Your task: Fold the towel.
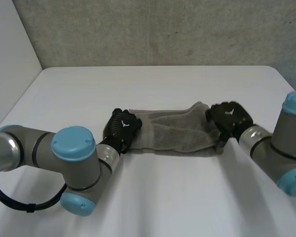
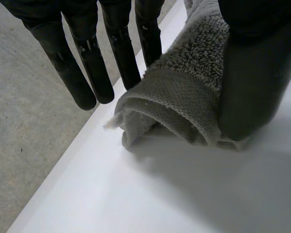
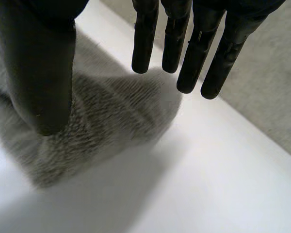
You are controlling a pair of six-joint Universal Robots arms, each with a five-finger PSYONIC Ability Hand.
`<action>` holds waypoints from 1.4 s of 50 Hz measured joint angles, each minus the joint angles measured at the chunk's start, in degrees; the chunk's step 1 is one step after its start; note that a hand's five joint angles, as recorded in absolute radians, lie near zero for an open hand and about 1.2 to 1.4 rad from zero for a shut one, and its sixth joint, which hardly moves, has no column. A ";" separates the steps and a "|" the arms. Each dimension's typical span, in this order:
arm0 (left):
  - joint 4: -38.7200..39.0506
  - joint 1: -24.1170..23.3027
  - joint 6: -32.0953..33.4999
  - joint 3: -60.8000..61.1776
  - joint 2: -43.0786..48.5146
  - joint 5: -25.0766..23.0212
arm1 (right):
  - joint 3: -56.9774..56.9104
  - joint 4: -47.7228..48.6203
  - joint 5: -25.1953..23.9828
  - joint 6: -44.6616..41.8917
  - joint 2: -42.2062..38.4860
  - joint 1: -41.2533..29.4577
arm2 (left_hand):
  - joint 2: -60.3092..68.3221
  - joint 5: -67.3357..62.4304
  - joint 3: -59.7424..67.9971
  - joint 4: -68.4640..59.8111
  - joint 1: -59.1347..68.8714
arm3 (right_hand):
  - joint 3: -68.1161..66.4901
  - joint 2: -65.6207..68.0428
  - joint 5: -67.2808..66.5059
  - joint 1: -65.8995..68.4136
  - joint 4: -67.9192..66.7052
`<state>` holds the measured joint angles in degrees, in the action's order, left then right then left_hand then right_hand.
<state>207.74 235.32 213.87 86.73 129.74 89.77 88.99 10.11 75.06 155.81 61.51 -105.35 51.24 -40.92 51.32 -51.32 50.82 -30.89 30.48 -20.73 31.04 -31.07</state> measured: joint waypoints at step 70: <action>-4.44 2.23 -8.76 0.72 -6.85 1.25 | 8.73 6.46 5.18 -3.67 -1.62 3.02 | -35.53 36.00 -35.81 35.26 -34.75 | -45.43 44.59 -44.80 40.10 -45.27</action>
<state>203.30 237.55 205.11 87.45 122.89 91.02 97.72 16.57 80.24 152.14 59.89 -102.33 15.71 -4.92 15.51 -16.05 16.07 -76.33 75.08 -65.53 71.14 -76.34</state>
